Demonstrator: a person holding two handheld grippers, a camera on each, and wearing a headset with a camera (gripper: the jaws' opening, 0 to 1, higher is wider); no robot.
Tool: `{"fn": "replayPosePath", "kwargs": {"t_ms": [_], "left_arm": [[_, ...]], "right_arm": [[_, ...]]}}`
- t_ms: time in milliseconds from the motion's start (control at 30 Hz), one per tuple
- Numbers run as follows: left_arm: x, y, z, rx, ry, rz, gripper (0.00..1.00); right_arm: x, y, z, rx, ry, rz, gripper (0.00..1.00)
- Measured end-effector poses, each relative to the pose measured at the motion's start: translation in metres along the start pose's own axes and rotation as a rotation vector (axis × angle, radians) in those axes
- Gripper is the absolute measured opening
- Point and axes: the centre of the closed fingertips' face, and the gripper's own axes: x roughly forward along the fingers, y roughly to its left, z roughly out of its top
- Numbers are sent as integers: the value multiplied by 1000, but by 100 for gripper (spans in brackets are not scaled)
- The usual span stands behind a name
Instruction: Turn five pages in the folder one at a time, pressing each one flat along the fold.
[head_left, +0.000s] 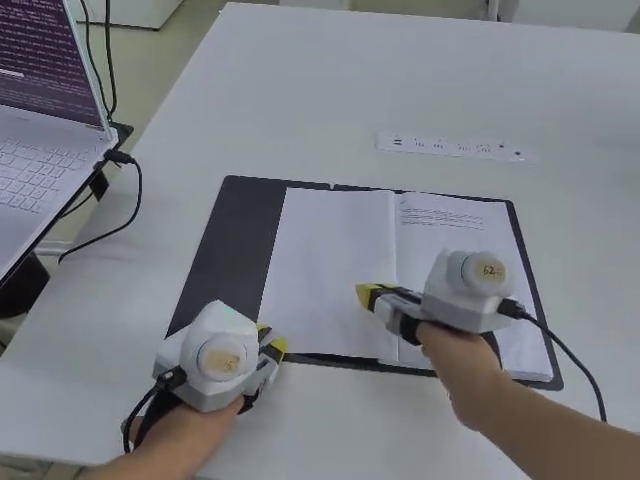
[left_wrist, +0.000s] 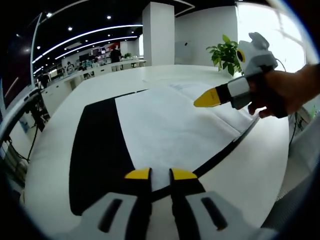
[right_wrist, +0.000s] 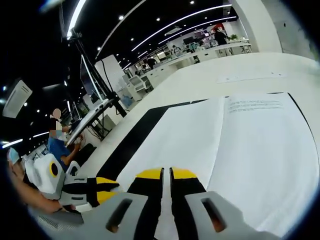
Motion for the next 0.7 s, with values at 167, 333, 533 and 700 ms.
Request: {"fn": "replayPosePath", "kwargs": {"t_ms": [167, 333, 533, 700], "left_arm": [[0, -1, 0, -4, -22, -2, 15], [1, -1, 1, 6, -22, -1, 15], [2, 0, 1, 6, -31, 0, 15], [3, 1, 0, 8, -33, 2, 15]], "right_arm": [[8, -19, 15, 48, -7, -16, 1], [14, -31, 22, 51, -4, -22, 0], [19, -45, 22, 83, 1, -32, 0], [19, -47, 25, 101, -13, -44, 0]]}}
